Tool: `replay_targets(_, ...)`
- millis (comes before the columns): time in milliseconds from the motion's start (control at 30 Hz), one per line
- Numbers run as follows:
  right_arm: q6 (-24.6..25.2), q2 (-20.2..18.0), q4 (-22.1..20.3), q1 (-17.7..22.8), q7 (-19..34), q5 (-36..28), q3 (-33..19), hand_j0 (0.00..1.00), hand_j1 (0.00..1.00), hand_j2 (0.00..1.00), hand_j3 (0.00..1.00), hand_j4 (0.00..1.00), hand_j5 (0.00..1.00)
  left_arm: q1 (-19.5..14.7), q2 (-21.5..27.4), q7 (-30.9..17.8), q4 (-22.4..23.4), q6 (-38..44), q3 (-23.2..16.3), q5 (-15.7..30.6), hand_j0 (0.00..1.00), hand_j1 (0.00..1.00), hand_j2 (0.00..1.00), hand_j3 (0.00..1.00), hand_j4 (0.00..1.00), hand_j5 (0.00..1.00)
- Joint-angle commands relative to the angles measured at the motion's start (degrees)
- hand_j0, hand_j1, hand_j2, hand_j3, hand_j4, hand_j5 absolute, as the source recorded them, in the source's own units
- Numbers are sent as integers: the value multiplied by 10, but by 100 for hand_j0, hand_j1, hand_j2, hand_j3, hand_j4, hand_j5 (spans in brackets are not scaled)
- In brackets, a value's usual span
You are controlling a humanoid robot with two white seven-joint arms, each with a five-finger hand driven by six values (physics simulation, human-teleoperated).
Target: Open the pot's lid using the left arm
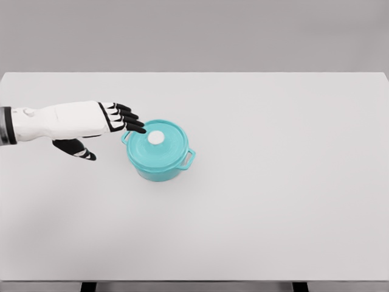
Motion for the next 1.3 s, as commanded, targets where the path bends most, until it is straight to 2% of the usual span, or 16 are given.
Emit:
replay_targets(0,1,0,-1,0,0,0,-1,100,100,100,100,100,100,0,9,0,-2,1,0,6,100,100,100,100,100,100)
replay_targets(67,1,0,4,4,-2,-2,-1,100,100,100,100,100,100,-1,8,0,-2,1,3,5,100,100,100,100,100,100)
replay_targets(100,1,0,6,7,-2,-2,-1,100,100,100,100,100,100,-15,2,0,0,1,4,6,100,100,100,100,100,100)
replay_targets(133,1,0,6,8,-2,-2,-2,100,100,100,100,100,100,-47,-22,1,2,1,-3,7,100,100,100,100,100,100)
replay_targets(200,1,0,6,8,-2,-2,-2,100,100,100,100,100,100,-57,-70,0,2,1,-12,6,100,100,100,100,100,100)
replay_targets(367,1,0,6,9,-2,-2,-2,100,100,100,100,100,100,-118,-123,1,53,1,-96,3,100,100,100,100,100,100)
replay_targets(500,1,0,6,9,-2,-2,-2,100,100,100,100,100,100,-122,-135,-8,62,1,-123,2,100,100,100,100,100,100)
replay_targets(567,1,0,6,8,-2,-2,-2,100,100,100,100,100,100,-126,-137,-53,61,1,-133,4,100,100,100,100,100,100)
replay_targets(700,1,0,6,8,-2,-2,-2,100,100,100,100,100,100,-149,-136,-54,60,1,-133,9,100,100,100,100,100,100)
replay_targets(833,1,0,6,9,-2,-2,-2,100,100,100,100,100,100,-156,-137,-54,60,1,-133,15,100,100,100,100,100,100)
replay_targets(900,1,0,6,8,-2,-2,-2,100,100,100,100,100,100,-156,-140,-54,86,1,-134,9,100,100,100,100,100,100)
replay_targets(967,1,0,6,9,-2,-2,-2,100,100,100,100,100,100,-157,-174,-56,145,1,-134,-1,100,100,100,100,100,100)
replay_targets(1033,1,0,6,8,-2,-2,-2,100,100,100,100,100,100,-157,-192,-57,175,1,-134,-9,100,100,100,100,100,100)
replay_targets(1267,1,0,6,9,-2,-2,-2,100,100,100,100,100,100,-157,-195,-57,177,1,-141,-13,100,100,100,100,100,100)
